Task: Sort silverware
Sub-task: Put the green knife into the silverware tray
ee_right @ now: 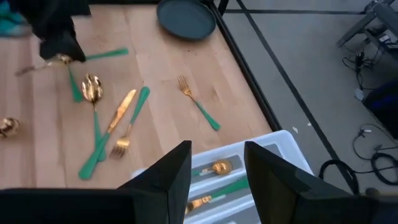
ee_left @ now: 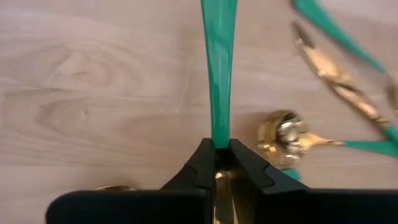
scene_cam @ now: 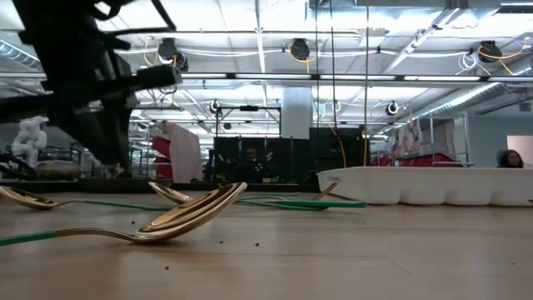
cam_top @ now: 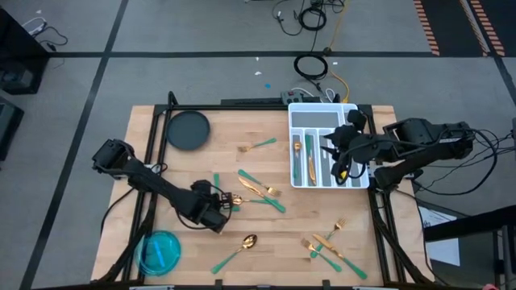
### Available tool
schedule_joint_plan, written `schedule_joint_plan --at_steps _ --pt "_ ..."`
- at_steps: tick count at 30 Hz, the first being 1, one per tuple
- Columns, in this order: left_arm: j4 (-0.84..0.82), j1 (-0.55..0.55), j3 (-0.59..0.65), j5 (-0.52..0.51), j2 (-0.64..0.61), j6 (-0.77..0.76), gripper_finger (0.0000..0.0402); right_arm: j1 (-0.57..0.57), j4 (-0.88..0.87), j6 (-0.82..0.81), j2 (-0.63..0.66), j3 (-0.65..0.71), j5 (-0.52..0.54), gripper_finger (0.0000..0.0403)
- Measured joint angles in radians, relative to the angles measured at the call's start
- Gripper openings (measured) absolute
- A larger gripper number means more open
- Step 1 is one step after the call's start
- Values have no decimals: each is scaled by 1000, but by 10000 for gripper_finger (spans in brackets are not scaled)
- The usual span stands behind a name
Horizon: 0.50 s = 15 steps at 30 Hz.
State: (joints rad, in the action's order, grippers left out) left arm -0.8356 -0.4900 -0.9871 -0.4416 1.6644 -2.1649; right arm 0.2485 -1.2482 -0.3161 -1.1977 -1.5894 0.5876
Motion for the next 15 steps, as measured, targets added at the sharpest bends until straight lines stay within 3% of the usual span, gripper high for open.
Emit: schedule_joint_plan --at_steps 4,9,15 --pt "-51 0 -33 -42 -47 0 27 0 -67 6 10 0 37 141" --pt "-81 24 -89 -176 -120 38 27 0 -163 -60 66 0 65 141" --pt "34 150 -157 -272 -169 343 27 0 -286 -210 174 0 73 141"
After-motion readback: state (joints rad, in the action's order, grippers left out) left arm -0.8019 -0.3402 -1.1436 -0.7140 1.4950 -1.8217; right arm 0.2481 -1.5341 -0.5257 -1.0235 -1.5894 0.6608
